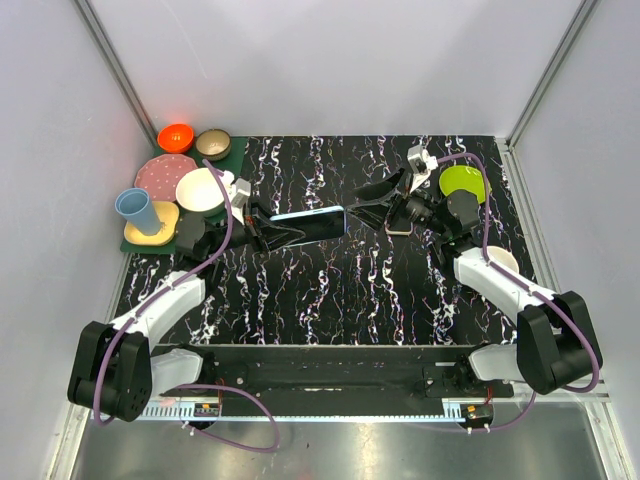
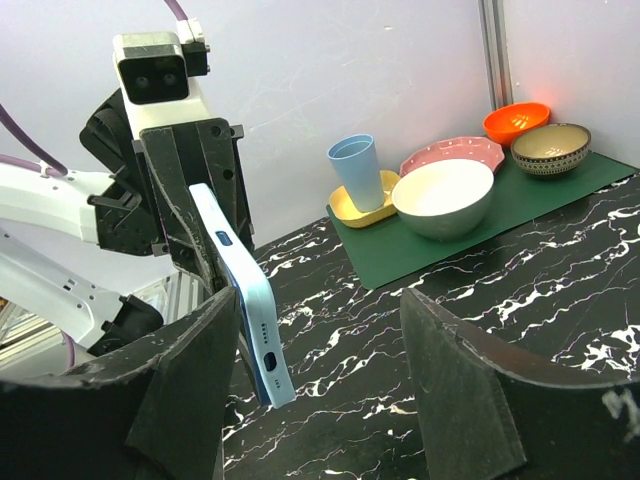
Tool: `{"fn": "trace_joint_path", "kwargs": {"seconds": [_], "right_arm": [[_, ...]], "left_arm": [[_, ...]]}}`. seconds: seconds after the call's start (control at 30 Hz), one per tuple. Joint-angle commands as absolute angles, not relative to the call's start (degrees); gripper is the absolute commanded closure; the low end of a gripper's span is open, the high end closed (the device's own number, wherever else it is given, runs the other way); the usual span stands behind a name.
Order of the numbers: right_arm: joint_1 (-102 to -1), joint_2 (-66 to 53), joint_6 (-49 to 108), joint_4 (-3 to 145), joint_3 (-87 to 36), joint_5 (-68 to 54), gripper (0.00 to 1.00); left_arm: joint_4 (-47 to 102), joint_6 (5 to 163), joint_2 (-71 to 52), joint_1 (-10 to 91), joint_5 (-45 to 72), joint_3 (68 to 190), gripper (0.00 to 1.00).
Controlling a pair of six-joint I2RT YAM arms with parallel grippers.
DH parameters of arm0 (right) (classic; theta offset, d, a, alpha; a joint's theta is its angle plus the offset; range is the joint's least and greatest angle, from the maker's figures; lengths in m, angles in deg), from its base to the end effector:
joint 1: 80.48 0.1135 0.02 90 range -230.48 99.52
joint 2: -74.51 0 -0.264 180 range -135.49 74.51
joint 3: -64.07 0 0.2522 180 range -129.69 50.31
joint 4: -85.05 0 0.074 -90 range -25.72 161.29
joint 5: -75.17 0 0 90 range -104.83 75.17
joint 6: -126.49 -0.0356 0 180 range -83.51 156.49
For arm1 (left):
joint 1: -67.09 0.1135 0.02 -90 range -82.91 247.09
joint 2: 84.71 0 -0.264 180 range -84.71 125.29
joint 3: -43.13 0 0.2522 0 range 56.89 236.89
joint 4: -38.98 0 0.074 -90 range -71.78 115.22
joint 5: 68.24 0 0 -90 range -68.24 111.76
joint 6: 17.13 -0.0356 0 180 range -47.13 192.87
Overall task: Take the phone out of the phone case
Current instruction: Remove the phone case from the phone.
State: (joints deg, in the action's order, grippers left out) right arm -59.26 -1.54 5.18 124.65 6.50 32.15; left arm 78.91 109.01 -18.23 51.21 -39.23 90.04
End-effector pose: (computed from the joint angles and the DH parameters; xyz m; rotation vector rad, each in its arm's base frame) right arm 0.2583 0.1282 0.3252 -0.6592 1.2760 1.2557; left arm 0.2202 -0.0950 0.3028 0.7796 1.3435 -1.3748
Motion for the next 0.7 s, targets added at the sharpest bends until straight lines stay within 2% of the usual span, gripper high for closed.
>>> {"fn": "trace_joint_path", "kwargs": {"seconds": [0.0,0.3,0.67], "right_arm": [[-59.56,-1.51,6.78,126.04,5.84,30.96,0.3],[-59.47,-1.6,7.39,125.69,5.67,31.48,0.31],[-58.42,-1.69,12.49,118.57,4.08,28.42,0.34]], "left_arm": [[85.77,109.17,-19.23,51.45,-38.88,90.2,1.0],[86.3,109.61,-18.88,51.45,-38.89,90.29,1.0],[86.83,109.96,-18.79,51.45,-39.23,90.2,1.0]]}}
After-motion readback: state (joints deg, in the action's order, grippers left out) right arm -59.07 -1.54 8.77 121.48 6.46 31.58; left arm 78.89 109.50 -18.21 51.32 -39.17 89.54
